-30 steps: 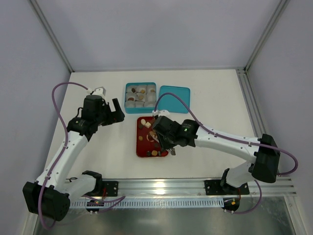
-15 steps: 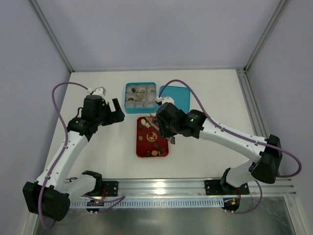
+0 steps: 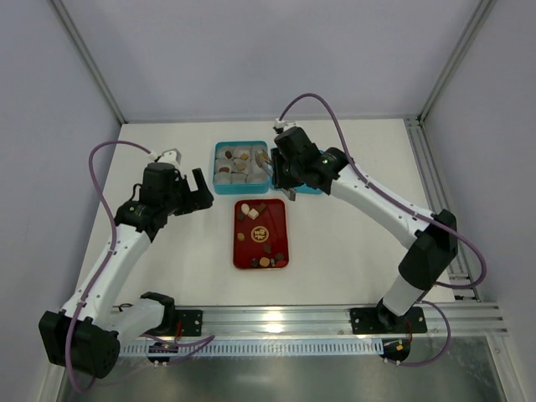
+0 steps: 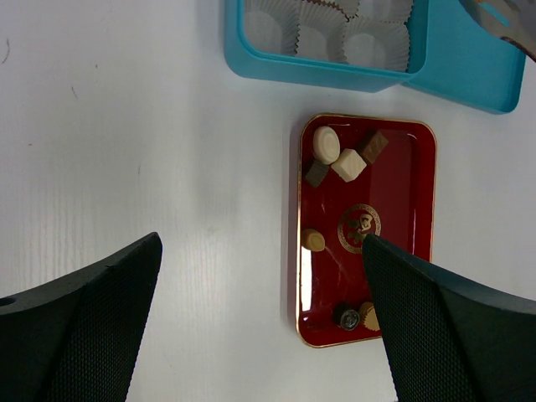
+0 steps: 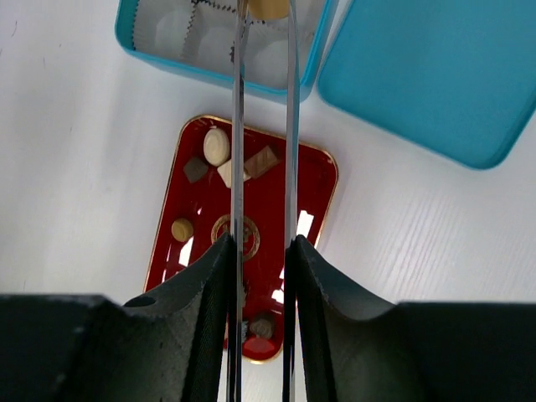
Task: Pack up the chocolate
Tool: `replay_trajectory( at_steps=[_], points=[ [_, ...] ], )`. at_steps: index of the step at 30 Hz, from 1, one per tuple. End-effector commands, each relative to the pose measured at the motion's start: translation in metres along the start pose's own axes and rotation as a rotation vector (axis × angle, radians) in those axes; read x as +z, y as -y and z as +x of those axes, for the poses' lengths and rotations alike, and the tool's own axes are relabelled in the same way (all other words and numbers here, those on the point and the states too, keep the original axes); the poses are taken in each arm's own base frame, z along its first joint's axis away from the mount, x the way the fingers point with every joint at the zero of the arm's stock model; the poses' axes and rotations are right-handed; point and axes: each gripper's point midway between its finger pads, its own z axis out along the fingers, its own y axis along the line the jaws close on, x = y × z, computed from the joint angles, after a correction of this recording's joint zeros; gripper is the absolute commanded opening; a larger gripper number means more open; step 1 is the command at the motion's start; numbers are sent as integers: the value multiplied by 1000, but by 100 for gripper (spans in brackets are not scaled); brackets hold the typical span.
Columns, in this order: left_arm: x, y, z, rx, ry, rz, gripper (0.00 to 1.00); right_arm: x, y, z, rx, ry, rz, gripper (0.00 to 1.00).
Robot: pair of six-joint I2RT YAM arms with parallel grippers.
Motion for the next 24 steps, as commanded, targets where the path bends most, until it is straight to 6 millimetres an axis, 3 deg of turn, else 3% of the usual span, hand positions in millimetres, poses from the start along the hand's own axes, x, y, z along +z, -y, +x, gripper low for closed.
replay_trajectory(
  at_steps=[1, 7, 11, 24],
  points=[
    [-1, 0, -2, -1, 9, 3, 100, 17, -10, -33, -20, 56, -47, 36],
    [0, -1, -1, 0, 4, 1, 100, 64, -10, -30, -30, 0, -19, 36],
    [1, -1, -1, 0, 3, 0, 100, 82, -11, -34, -23, -7, 1, 36],
    [1, -1, -1, 0, 2, 0, 100, 97, 8, -26, -22, -25, 109, 36]
  ],
)
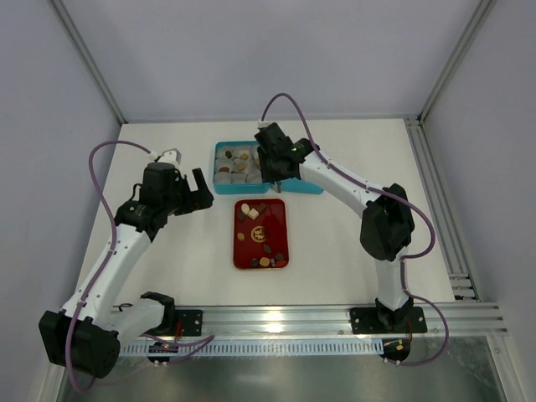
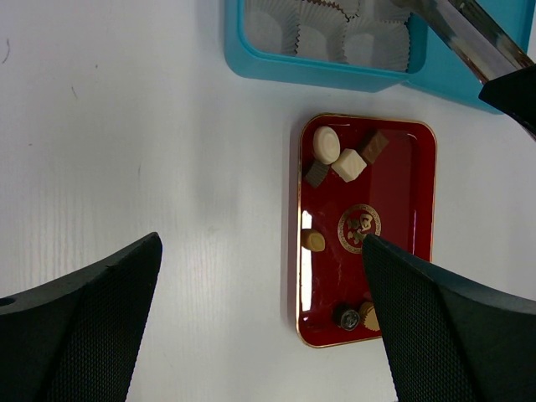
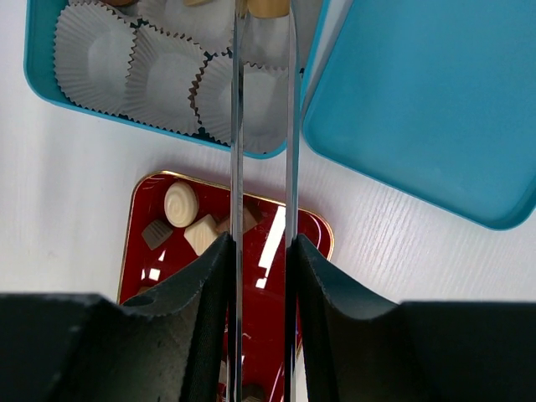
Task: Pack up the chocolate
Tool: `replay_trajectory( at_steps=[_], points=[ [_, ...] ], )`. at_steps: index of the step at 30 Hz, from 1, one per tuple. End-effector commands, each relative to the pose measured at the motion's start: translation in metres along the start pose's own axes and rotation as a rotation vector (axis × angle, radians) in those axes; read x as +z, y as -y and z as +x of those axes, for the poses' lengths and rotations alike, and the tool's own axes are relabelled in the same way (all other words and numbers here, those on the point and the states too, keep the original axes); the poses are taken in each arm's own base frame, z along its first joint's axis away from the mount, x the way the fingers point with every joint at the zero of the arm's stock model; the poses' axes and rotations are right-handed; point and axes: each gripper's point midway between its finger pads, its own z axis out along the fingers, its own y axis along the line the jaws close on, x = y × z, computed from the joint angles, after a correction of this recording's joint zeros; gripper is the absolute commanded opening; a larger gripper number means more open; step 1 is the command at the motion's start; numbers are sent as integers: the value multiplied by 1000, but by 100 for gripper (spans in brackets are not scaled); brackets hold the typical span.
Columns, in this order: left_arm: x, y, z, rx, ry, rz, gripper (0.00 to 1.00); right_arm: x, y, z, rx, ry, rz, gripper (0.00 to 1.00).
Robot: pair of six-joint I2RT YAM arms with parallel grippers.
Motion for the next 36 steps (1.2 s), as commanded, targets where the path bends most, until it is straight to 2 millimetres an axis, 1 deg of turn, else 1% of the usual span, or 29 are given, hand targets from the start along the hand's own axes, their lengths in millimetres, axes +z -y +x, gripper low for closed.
replay_trajectory(
  at_steps=[1, 6, 8, 10, 12, 19, 22, 30, 33, 34, 36],
  points=[
    [1, -1, -1, -1, 3, -1, 100, -9, 2, -22, 10, 64, 14, 36],
    [1, -1, -1, -1, 1, -1, 100, -5, 4, -17, 10, 52, 23, 36],
    [1, 3, 1, -3, -7, 22, 100, -5, 3, -17, 11, 51, 22, 37],
    [1, 3, 2, 0, -10, 24, 100, -5, 3, -18, 13, 52, 17, 37],
    [1, 3, 1, -1, -9, 21, 100, -5, 2, -18, 12, 52, 16, 40],
    [1, 3, 1, -2, -8, 23, 100, -2, 2, -15, 11, 44, 16, 41],
    [1, 3, 1, -3, -9, 21, 100, -5, 0, -18, 13, 52, 5, 41],
    [1, 2, 1, -1, -5, 18, 100, -23, -8, -33, 10, 86, -45, 42],
    [1, 3, 1, -3, -7, 20, 100, -37, -9, -40, 15, 113, -63, 41],
    [1, 3, 1, 0, -9, 22, 100, -45, -10, -44, 14, 128, -70, 41],
    [1, 3, 1, 0, -8, 21, 100, -53, -11, -45, 12, 136, -79, 41]
  ],
)
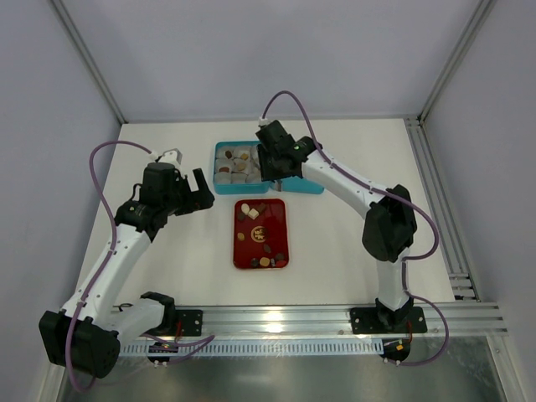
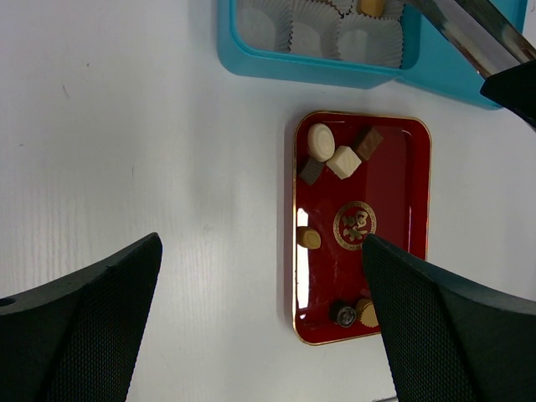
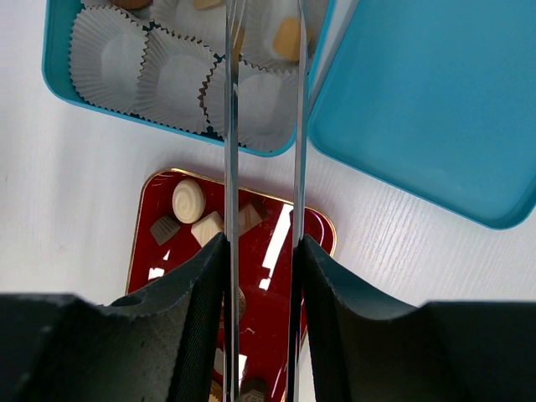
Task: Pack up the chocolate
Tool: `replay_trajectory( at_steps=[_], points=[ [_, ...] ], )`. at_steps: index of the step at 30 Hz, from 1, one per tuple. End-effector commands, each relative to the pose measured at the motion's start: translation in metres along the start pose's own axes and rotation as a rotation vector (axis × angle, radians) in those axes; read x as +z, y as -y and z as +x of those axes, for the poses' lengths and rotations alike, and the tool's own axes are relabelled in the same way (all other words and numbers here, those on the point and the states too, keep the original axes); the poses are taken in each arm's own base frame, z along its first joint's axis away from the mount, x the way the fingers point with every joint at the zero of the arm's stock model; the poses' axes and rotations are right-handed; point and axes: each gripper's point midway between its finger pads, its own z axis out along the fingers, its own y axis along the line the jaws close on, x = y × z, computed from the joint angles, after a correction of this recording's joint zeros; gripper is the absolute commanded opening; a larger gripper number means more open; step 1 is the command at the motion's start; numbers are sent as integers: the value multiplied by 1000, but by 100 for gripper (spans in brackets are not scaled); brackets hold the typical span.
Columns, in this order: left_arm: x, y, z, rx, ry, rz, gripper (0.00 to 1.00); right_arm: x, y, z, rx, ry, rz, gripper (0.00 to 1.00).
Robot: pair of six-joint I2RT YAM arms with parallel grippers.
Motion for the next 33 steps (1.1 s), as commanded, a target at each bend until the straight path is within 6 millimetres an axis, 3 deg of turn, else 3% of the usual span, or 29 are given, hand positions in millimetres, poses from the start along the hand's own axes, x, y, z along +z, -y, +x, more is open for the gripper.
replay_trajectory(
  at_steps=[1, 4, 5, 10, 14, 18, 26, 33],
  points=[
    [1, -1, 0, -3, 1, 4, 100, -57, -11, -46, 12, 153, -74, 41],
    [0, -1, 0, -1, 2, 2, 100, -70, -14, -42, 1, 159, -84, 41],
    [0, 0, -1, -3, 4, 3, 100, -82, -16, -44, 1, 178, -95, 41],
    [0, 0, -1, 0, 4, 5, 100, -107, -14, -18, -5, 172, -114, 41],
    [0, 0, -1, 0, 6, 4, 100, -132, -15, 19, -20, 157, -141, 41],
    [0, 0, -2, -2, 9, 4, 100, -152, -34, 61, -61, 117, -185, 41],
    [0, -1, -2, -3, 8, 0, 100, -151, -50, 138, -108, -17, -222, 41],
    [0, -1, -2, -1, 8, 0, 100, -147, -62, 160, -134, -66, -248, 41]
  ],
)
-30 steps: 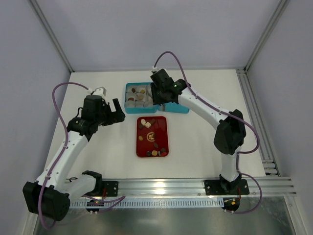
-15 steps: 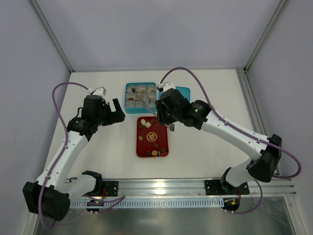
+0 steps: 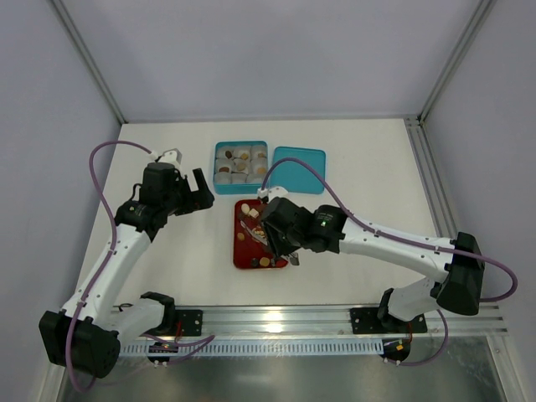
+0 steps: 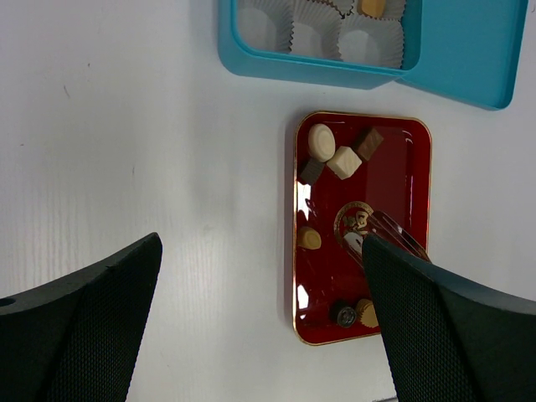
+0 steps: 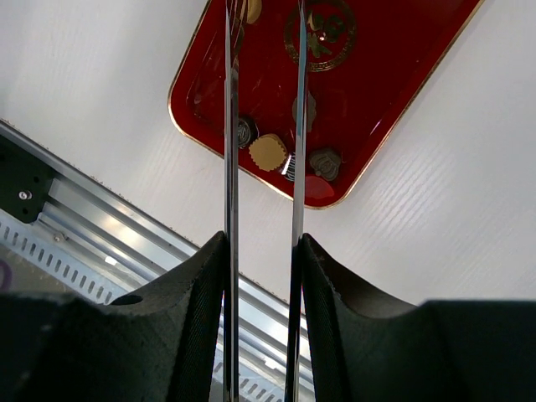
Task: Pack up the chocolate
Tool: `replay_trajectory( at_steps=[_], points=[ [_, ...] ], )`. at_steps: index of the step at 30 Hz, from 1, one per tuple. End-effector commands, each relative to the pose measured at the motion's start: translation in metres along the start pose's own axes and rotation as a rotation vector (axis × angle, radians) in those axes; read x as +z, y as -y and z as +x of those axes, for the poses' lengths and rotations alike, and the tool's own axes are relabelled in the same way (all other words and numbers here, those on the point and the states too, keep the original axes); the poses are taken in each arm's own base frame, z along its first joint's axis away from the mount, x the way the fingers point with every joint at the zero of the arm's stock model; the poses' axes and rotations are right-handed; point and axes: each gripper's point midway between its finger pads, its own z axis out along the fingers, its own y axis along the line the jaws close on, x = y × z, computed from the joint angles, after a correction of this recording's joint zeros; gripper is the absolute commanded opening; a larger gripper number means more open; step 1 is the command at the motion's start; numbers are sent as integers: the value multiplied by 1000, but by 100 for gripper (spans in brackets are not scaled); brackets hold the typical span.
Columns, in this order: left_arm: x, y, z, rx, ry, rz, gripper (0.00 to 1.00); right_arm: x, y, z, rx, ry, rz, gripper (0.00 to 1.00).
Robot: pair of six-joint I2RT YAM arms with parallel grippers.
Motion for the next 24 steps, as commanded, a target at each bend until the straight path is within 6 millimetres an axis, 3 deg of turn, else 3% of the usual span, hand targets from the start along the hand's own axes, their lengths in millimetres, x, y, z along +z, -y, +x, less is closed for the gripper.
replay_trajectory(
  at_steps=[1, 24],
  points=[
    [0, 0, -2, -2, 10, 1, 100, -4, -15, -10, 31, 43, -49, 41],
    [0, -1, -2, 0, 10, -2, 100, 22, -30, 2, 4, -17, -61, 41]
  ],
)
